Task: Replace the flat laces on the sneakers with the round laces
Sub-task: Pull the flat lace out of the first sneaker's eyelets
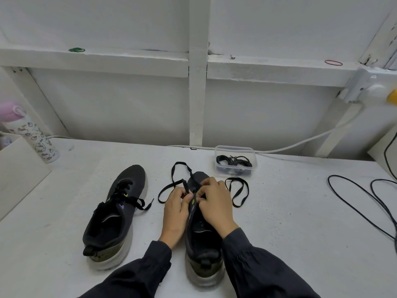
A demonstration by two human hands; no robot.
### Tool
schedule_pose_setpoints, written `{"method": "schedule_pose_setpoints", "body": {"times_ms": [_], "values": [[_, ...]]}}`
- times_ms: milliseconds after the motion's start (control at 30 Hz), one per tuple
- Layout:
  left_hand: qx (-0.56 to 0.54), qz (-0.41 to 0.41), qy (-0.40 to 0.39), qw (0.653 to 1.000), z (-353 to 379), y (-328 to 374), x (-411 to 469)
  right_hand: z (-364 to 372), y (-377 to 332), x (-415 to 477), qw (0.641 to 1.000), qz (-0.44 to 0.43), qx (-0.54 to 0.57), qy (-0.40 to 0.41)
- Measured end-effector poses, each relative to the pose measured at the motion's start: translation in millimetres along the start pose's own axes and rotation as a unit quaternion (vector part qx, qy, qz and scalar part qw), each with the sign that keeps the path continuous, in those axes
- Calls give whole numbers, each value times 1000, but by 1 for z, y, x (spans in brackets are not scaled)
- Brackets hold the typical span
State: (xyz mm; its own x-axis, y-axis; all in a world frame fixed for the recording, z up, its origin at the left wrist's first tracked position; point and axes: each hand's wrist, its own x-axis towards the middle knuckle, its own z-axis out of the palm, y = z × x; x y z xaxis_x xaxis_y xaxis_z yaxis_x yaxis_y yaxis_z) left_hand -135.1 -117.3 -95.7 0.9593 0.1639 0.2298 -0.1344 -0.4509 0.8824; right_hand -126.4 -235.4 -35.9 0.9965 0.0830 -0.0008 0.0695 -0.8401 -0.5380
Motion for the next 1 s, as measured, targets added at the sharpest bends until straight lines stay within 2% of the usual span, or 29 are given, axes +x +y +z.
{"method": "schedule_pose_setpoints", "body": {"times_ms": [333, 567, 1000], "values": [[11, -48, 28, 998, 2, 3, -1, 10, 3, 0, 1000, 4, 18, 22], [-11, -56, 53, 997, 4, 4, -7, 7, 8, -2, 985, 50, 159, 47], [18, -41, 62, 997, 4, 4, -8, 6, 6, -5, 966, 106, 236, 20]]}}
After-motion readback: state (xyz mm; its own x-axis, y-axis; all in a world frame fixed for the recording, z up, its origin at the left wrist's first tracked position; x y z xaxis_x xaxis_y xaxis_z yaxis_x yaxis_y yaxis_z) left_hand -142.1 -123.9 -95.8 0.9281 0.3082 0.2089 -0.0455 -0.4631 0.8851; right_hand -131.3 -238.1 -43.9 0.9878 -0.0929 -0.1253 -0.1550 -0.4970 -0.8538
